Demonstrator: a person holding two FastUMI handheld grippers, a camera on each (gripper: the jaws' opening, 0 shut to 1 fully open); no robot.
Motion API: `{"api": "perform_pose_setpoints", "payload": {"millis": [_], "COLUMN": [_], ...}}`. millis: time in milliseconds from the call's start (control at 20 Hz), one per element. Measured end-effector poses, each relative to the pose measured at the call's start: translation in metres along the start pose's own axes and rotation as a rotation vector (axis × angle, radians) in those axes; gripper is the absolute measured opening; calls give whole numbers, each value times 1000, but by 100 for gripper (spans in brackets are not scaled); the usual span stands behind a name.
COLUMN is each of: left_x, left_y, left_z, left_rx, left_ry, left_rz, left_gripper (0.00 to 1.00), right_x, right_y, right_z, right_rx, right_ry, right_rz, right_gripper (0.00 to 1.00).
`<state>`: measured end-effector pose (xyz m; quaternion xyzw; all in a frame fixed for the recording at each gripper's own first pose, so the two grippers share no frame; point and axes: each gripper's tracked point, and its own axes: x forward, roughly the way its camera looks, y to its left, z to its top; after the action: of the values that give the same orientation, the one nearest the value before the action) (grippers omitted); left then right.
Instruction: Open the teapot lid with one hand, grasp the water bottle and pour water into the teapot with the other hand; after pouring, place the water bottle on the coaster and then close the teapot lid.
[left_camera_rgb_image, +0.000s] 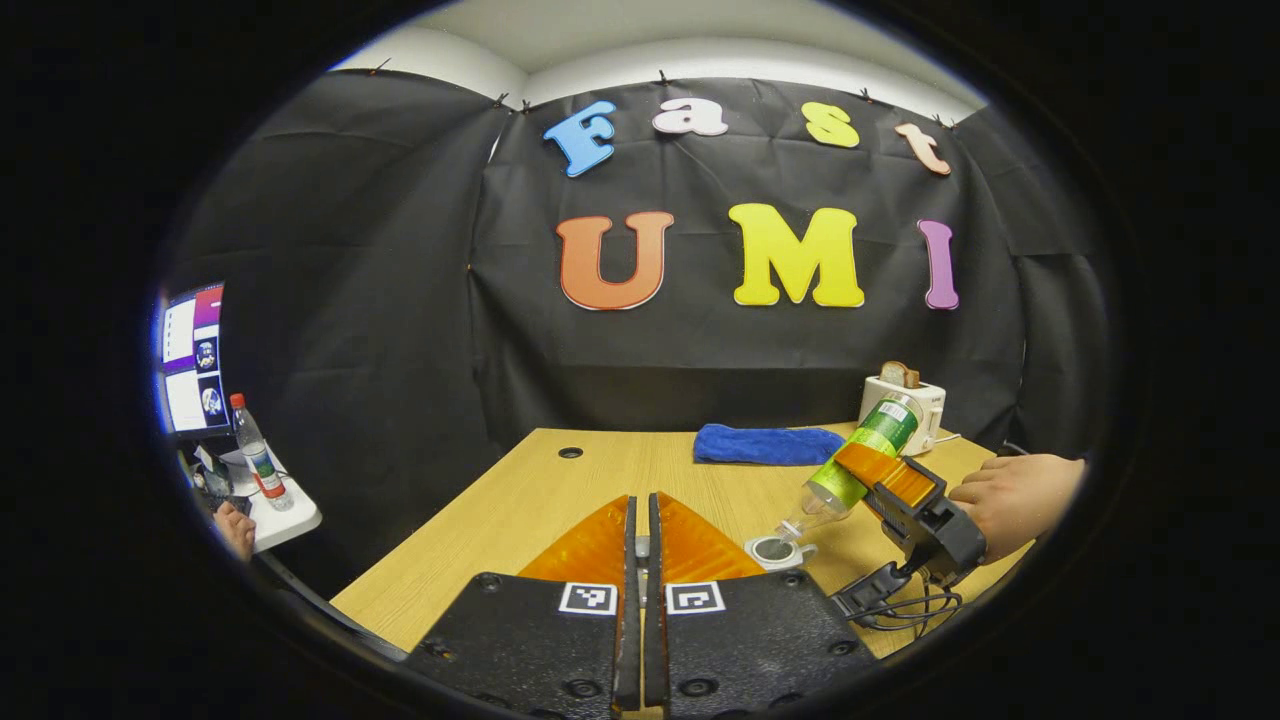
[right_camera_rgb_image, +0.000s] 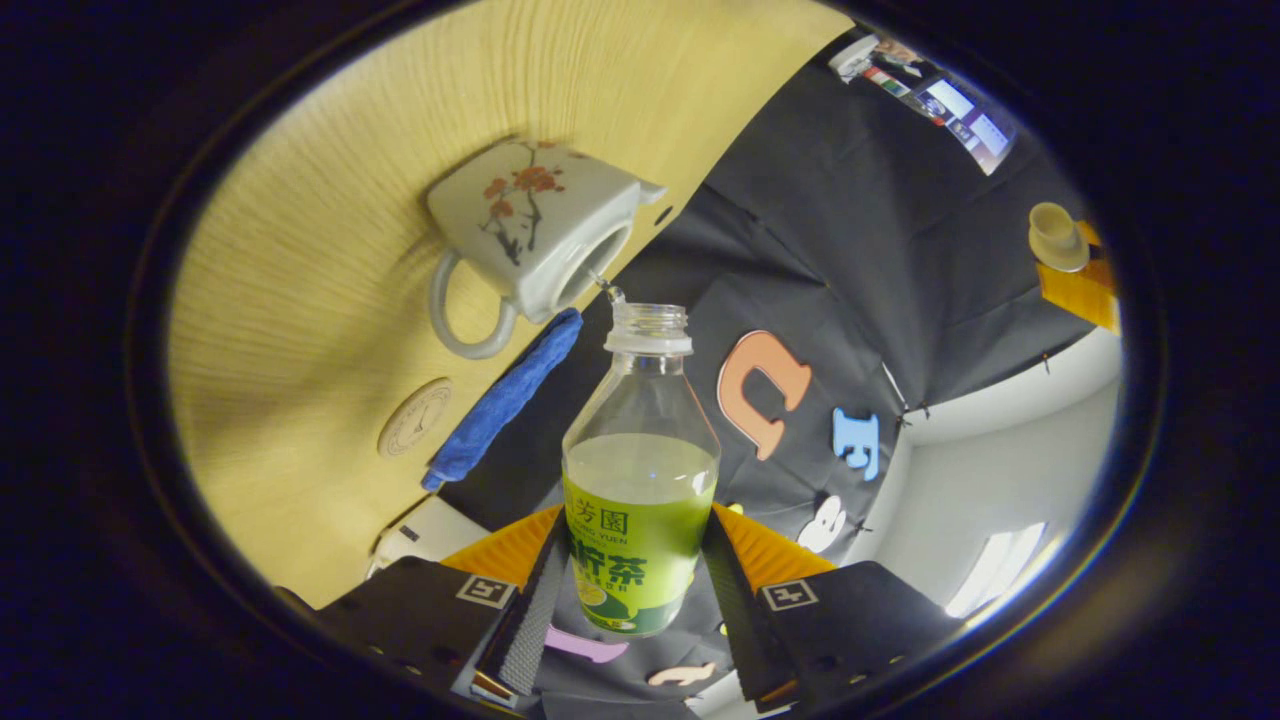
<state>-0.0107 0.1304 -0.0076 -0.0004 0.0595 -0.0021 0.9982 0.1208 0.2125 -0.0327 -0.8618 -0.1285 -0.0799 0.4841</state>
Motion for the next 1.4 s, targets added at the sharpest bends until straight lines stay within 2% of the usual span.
{"api": "perform_pose_setpoints", "payload": {"millis": [100, 300, 700, 900, 1250, 1400], "left_x": [1, 0, 1, 2, 4, 3], "left_y": [1, 1, 0, 2, 3, 5], "left_z": [0, -1, -2, -2, -6, -5], "left_rx": [0, 6, 17, 19, 30, 30], "left_ry": [1, 5, 6, 7, 16, 18], "left_rz": [3, 5, 5, 10, 17, 22], "left_gripper": [4, 4, 4, 4, 4, 4], "right_x": [-1, -5, -3, -1, -1, -1], "right_y": [-6, -15, -28, -36, -34, -30], "right_z": [4, 0, -9, -11, -13, -14], "right_rx": [-22, -60, -104, -135, -128, -80], "right_ry": [-4, -11, -16, -11, -5, 1], "right_rz": [-23, -60, -95, -117, -109, -107], "right_gripper": [76, 74, 76, 74, 76, 74]}}
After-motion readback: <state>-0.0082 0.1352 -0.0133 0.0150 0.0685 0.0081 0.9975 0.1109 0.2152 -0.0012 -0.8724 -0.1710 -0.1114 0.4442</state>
